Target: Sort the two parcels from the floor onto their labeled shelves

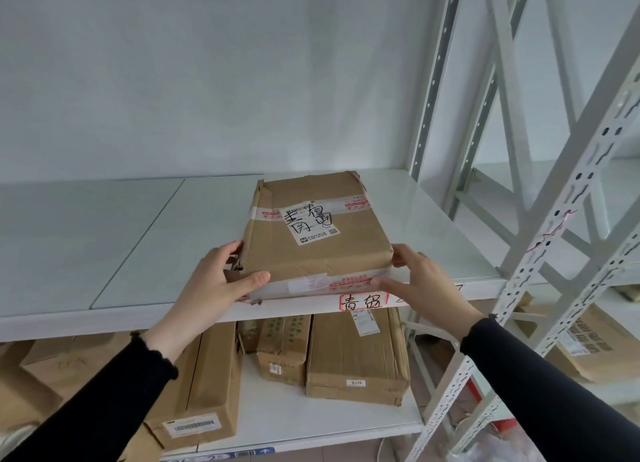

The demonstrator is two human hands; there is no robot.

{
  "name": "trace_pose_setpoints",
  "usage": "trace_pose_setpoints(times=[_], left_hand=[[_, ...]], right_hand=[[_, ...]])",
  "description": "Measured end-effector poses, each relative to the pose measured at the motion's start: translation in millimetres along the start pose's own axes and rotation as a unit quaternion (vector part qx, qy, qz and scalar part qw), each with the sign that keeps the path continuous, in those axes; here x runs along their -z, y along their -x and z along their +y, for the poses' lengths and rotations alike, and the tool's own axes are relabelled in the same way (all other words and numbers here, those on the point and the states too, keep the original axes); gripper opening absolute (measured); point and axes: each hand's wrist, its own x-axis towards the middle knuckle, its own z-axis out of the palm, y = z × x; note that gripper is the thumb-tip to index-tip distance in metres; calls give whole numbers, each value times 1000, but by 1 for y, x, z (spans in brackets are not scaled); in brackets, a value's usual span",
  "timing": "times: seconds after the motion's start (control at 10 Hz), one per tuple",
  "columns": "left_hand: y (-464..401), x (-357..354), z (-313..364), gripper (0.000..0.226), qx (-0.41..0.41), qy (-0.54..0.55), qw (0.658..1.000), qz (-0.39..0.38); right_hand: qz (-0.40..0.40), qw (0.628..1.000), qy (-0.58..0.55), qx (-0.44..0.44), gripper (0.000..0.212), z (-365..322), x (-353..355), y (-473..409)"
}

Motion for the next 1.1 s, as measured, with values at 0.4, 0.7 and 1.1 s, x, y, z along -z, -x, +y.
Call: trace_pose_setpoints(times=[0.4,0.7,1.1], left_hand=[[-93,8,-7,90,25,21,999,-9],[-114,11,-14,94,32,34,999,-27],[-106,25,5,81,17,-76,997,-10]], right_hand=[[-30,999,-6,-29,47,3,-10,-97],[-49,998,-11,-31,50,5,-14,-123],[-50,994,100,-8,69,3,14,-121]])
